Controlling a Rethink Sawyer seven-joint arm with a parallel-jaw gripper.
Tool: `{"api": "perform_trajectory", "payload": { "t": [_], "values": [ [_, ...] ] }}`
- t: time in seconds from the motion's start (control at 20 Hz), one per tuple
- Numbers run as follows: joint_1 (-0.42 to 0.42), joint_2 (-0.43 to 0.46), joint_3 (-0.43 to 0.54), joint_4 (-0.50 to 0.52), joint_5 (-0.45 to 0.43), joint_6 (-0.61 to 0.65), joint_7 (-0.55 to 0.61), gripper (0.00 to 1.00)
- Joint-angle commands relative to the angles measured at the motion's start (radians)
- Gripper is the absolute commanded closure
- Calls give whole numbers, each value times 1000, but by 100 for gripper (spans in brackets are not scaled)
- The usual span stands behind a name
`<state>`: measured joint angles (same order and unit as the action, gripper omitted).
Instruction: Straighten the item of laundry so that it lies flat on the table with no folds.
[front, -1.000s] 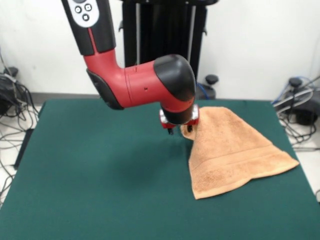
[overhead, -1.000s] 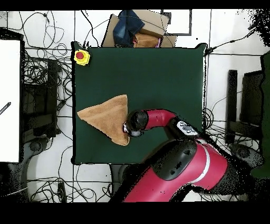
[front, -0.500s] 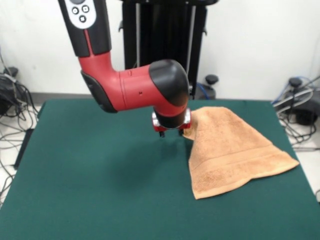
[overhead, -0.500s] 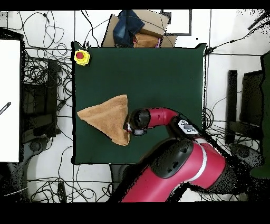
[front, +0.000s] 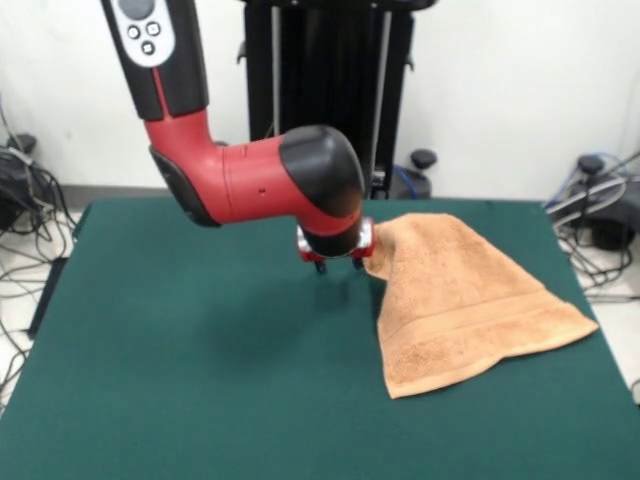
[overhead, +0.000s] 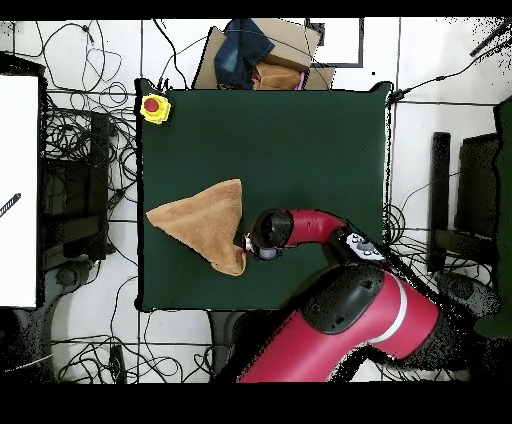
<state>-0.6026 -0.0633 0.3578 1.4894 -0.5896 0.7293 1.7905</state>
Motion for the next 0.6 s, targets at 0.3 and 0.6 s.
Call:
{"api": "perform_trajectory", "payload": {
  "t": [0.3,0.6],
  "values": [
    [-54,150,86,-112,66,161,-216,0],
    [-93,186,101,-106,53,128,-245,0]
  ]
}}
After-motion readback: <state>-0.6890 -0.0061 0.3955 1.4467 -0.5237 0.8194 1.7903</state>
